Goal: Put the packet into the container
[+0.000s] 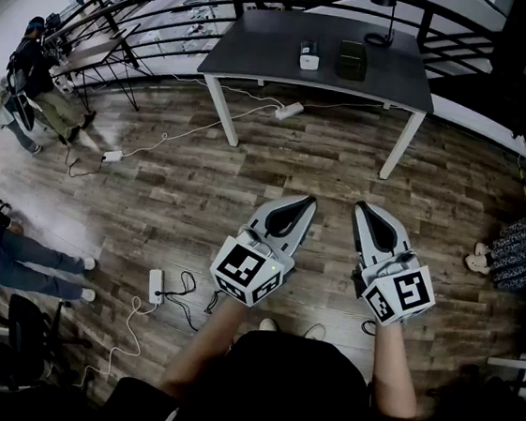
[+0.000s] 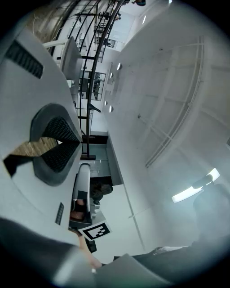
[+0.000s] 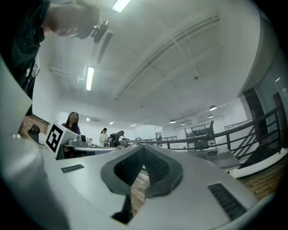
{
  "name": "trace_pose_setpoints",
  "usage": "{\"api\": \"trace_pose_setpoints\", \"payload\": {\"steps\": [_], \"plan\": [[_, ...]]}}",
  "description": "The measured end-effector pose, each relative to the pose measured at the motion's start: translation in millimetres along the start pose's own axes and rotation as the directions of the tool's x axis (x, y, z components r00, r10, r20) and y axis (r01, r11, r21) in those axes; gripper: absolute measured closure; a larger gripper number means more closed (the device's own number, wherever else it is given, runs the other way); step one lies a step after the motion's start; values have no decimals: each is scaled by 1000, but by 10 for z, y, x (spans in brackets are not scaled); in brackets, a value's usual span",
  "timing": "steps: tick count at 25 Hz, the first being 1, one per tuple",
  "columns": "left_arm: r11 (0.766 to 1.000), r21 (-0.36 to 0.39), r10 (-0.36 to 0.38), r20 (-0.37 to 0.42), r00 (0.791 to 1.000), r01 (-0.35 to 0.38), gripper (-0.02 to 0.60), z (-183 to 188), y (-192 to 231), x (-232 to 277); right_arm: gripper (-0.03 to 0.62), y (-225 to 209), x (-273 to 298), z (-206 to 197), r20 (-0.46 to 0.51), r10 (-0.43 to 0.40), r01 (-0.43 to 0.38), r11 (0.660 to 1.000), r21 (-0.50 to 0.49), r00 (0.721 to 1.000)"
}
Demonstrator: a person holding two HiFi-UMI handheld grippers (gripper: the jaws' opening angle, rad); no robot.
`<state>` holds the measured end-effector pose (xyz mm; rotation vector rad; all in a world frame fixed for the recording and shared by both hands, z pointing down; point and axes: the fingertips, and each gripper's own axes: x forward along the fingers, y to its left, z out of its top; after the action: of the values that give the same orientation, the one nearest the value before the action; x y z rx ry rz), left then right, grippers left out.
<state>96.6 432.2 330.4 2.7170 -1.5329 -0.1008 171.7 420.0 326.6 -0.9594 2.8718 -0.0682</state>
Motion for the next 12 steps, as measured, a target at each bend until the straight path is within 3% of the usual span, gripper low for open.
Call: {"api": "trace_pose_setpoints", "payload": {"steps": [12], "plan": [[1000,0,9,-11,1000,-9,583,-7,-59,-1,589,-5,-63,31,6,8,-8,1000,0,1000]]}}
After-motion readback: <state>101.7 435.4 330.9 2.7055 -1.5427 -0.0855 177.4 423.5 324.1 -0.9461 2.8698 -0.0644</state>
